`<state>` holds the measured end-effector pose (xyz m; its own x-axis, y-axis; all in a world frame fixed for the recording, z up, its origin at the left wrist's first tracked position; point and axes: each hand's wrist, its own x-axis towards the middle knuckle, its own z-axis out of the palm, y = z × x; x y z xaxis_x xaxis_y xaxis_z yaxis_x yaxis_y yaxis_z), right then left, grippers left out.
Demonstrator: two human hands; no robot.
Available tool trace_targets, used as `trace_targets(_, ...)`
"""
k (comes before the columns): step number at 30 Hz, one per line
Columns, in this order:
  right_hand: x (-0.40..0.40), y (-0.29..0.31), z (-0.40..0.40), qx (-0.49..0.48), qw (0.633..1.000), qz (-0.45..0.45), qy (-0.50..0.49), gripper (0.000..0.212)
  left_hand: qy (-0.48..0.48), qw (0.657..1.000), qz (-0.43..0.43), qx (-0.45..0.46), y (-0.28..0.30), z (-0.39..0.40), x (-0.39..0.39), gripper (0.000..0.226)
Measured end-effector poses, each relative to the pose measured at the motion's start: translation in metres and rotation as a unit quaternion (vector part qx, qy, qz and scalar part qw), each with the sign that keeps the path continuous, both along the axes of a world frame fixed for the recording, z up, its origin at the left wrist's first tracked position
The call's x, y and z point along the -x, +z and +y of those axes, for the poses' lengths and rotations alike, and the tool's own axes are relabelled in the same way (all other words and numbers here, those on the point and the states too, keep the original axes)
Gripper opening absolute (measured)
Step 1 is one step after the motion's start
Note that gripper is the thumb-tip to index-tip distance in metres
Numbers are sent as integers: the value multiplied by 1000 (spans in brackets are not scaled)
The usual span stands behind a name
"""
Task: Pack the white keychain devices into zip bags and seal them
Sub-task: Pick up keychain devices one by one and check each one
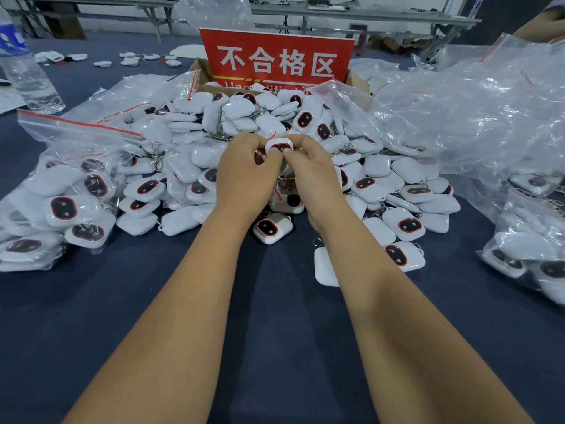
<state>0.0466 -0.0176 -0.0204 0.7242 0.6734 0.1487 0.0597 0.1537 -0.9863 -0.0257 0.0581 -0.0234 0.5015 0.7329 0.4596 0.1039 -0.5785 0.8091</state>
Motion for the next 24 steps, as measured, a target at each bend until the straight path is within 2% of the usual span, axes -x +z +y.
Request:
trace_targets(5,-3,4,-4,-5,1000,5,-15,18,-18,993,-70,98,5,-1,4,24)
trace_targets(9,-5,6,-4,-107,989,102,-11,19,0,980,-122,154,8,5,5,27)
trace_targets(11,-6,9,-3,-157,976,148,10,12,10,978,-137,155,9,8,5,33)
trace_targets(13,-5,9,-2,-177,971,158,26,13,16,978,-150,145,9,9,6,34)
trace_targets(15,-3,7,-1,-138,985,106,9,16,20,978,-158,137,9,9,6,32)
trace_targets(17,1,5,-1,-50,999,2,-21,15,23,977,-168,130,9,9,6,30)
trace_targets(20,6,1,-2,44,984,-162,-53,18,24,976,-185,112,10,7,6,28)
trace_targets(22,9,2,-1,51,975,-212,-41,9,26,976,-194,92,11,4,6,28)
trace_targets(24,12,4,-1,55,977,-206,2,8,28,974,-209,83,12,3,9,28)
